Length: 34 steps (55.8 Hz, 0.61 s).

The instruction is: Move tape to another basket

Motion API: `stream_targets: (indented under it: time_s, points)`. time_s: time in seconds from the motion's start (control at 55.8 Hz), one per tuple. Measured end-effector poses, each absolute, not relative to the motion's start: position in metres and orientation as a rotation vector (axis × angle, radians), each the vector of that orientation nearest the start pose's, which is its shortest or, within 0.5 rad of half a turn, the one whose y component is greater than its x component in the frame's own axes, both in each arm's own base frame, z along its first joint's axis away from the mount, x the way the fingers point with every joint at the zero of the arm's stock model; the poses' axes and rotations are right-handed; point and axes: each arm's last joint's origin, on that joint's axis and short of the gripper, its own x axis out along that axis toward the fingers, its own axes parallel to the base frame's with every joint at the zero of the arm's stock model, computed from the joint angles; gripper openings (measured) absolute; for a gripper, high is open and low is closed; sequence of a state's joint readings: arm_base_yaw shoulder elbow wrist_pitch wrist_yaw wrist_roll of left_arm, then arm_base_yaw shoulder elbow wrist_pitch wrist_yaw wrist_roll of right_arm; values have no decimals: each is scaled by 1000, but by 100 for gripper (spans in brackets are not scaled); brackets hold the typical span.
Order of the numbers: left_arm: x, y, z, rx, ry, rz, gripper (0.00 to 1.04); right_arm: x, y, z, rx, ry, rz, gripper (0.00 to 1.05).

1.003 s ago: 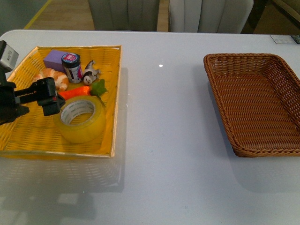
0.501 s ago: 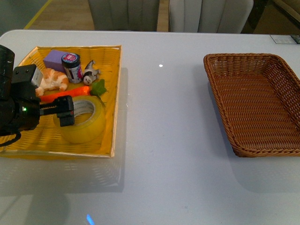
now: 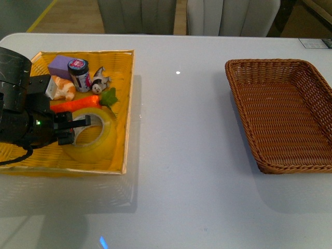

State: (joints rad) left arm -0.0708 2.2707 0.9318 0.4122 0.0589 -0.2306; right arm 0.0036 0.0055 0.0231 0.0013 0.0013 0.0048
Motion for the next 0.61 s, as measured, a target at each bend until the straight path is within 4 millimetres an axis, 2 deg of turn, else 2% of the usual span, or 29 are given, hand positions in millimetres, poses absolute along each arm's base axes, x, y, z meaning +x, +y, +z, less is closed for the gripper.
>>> stream_targets:
  time_s: [0.179, 0.322, 0.394, 0.483, 0.609]
  points:
    - [355, -22, 29, -241, 877, -33, 15, 97, 0, 171, 5, -19, 3, 96]
    - [352, -23, 89, -287, 724, -84, 15, 97, 0, 171, 5, -19, 2, 96]
    - [350, -27, 108, -301, 685, -102, 15, 97, 0, 171, 4, -19, 2, 96]
    - [346, -40, 130, -325, 648, -143, 15, 97, 0, 171, 4, -19, 2, 96]
    - [335, -75, 154, -341, 626, -244, 15, 97, 0, 171, 4, -19, 2, 96]
